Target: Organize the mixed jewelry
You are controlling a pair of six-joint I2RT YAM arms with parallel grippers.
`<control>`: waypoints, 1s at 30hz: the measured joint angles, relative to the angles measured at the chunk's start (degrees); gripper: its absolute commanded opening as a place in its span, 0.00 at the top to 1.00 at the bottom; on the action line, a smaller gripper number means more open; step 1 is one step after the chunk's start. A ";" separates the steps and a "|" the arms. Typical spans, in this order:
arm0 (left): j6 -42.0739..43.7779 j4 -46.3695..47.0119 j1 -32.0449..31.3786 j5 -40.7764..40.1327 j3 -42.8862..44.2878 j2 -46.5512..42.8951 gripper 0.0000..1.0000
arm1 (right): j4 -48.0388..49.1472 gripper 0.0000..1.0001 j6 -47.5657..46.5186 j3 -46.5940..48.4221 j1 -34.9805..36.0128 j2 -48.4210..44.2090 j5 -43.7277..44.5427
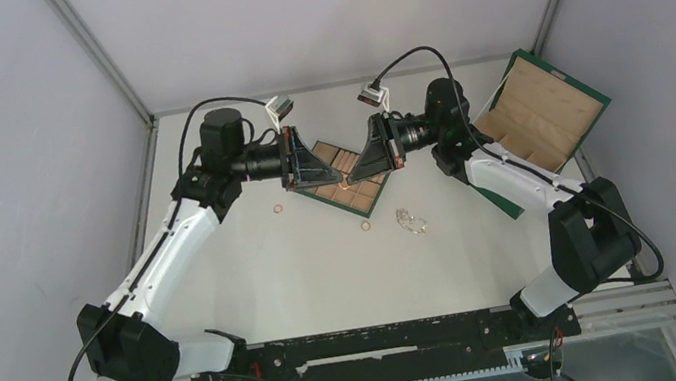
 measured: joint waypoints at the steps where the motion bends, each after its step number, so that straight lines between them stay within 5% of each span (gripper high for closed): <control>1: 0.00 0.00 0.00 0.04 0.00 0.00 0.76 | 0.07 1.00 0.00 0.00 0.02 0.00 0.02; 4: 0.04 0.02 0.00 0.22 0.00 0.04 0.74 | 0.09 1.00 0.00 0.00 0.04 0.00 0.07; 12: 0.04 0.02 0.00 0.20 0.00 0.07 0.87 | 1.05 1.00 0.37 0.00 0.04 0.74 0.33; 15: 0.09 0.00 0.00 0.17 0.00 0.22 1.00 | 1.64 1.00 0.70 0.00 0.04 0.96 0.33; 19: 0.11 0.15 0.00 0.24 0.02 0.42 1.00 | 2.08 1.00 1.09 0.00 0.00 1.36 0.31; 23: 0.13 -0.31 0.26 -0.33 0.37 0.68 1.00 | 1.11 0.75 0.83 0.04 -0.81 1.49 1.18; 30: -2.16 -4.24 4.15 -3.89 0.79 1.60 1.00 | -21.99 0.65 -15.19 1.20 -4.17 -4.55 14.01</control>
